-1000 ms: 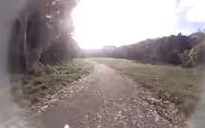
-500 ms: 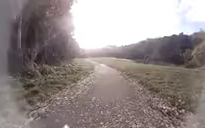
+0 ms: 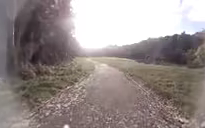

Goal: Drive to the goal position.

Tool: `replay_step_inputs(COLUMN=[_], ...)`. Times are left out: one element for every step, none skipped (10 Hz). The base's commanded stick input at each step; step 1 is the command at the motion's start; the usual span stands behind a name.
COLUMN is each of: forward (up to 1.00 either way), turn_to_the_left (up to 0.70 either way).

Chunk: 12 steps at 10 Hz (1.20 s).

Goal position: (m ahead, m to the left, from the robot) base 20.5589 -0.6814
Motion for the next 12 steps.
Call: replay_step_inputs(forward=[0.70,0.70,0.70,0.70,0.70,0.70,0.70,0.70,0.70,0.70,0.70,0.70], turn_to_the_left=[0.00,0.00,0.00,0.00,0.00,0.00,0.00,0.00,0.00,0.00,0.00,0.00])
